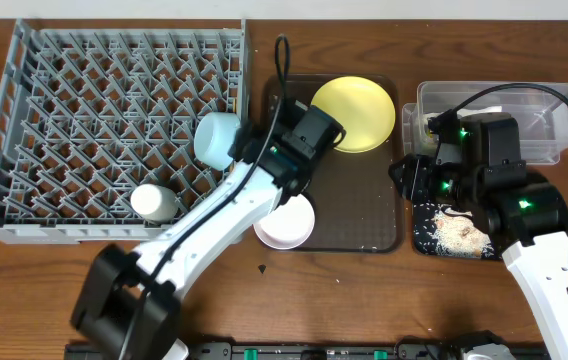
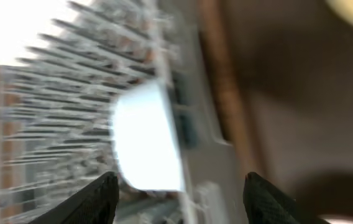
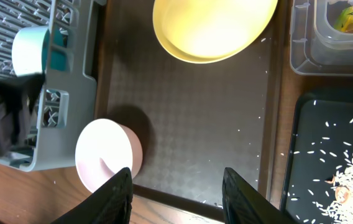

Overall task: Sort waste into correct bins and load items into the dishwasher
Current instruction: 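Release the blue plate in the rack and reach to the pink bowl, then grasp the pink bowl rim with the left gripper and lift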

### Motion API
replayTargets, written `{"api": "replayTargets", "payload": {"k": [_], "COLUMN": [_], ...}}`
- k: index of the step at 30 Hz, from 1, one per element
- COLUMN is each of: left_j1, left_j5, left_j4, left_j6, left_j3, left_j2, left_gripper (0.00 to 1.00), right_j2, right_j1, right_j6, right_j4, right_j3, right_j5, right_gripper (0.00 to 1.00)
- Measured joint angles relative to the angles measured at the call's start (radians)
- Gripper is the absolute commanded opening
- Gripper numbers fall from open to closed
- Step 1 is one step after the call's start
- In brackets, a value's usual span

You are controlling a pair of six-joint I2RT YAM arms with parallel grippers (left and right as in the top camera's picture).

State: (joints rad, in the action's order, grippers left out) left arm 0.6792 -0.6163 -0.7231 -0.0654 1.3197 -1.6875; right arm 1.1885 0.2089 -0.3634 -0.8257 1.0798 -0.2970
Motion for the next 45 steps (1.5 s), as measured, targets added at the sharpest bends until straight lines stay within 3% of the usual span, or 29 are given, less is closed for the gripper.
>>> {"api": "replayTargets", "payload": {"k": [2, 8, 10, 11, 13, 16, 27, 31, 32, 34, 37, 40, 45], "left_j1": [0.004, 0.005, 0.005, 0.005, 0.005, 0.005, 0.051, 0.051, 0.050, 0.042, 0.002, -0.059, -0.149], "left_j5": [0.109, 0.356, 0.394, 0.408, 0.435, 0.508, 0.879, 0.985, 0.999, 1.004, 0.970, 0.898, 0.817], "left_j4": [-0.027, -0.098, -0.101, -0.099, -0.095, -0.073, 0.175, 0.196, 0.188, 0.158, 0.075, -0.003, -0.068], "left_j6": [-0.022, -0.116, -0.155, -0.175, -0.211, -0.238, -0.279, -0.283, -0.282, -0.285, -0.285, -0.287, -0.286], "left_j3": [0.000, -0.014, -0.037, -0.050, -0.074, -0.094, -0.111, -0.107, -0.107, -0.107, -0.106, -0.101, -0.087], "left_j2": [0.023, 0.029, 0.027, 0.024, 0.006, -0.040, -0.198, -0.190, -0.183, -0.156, -0.084, -0.009, 0.040], "left_gripper": [0.64, 0.49, 0.39, 0.25, 0.13, 0.08, 0.08, 0.17, 0.25, 0.34, 0.38, 0.41, 0.43], "right_j2": [0.000, 0.000, 0.000, 0.000, 0.000, 0.000, 0.000, 0.000, 0.000, 0.000, 0.000, 0.000, 0.000], "right_j1": [0.000, 0.000, 0.000, 0.000, 0.000, 0.000, 0.000, 0.000, 0.000, 0.000, 0.000, 0.000, -0.023], "right_j6": [0.000, 0.000, 0.000, 0.000, 0.000, 0.000, 0.000, 0.000, 0.000, 0.000, 0.000, -0.005, -0.004], "right_j4": [0.000, 0.000, 0.000, 0.000, 0.000, 0.002, 0.004, 0.005, 0.005, 0.005, 0.005, 0.004, -0.002], "right_j3": [0.000, 0.000, 0.000, 0.000, 0.000, 0.000, 0.000, 0.000, 0.000, 0.000, 0.000, 0.000, 0.000], "right_j5": [0.000, 0.000, 0.000, 0.000, 0.000, 0.000, 0.000, 0.000, 0.000, 0.000, 0.000, 0.007, 0.110], "right_gripper": [0.44, 0.44, 0.45, 0.45, 0.45, 0.45, 0.45, 0.45, 0.45, 0.45, 0.45, 0.57, 0.63]}}
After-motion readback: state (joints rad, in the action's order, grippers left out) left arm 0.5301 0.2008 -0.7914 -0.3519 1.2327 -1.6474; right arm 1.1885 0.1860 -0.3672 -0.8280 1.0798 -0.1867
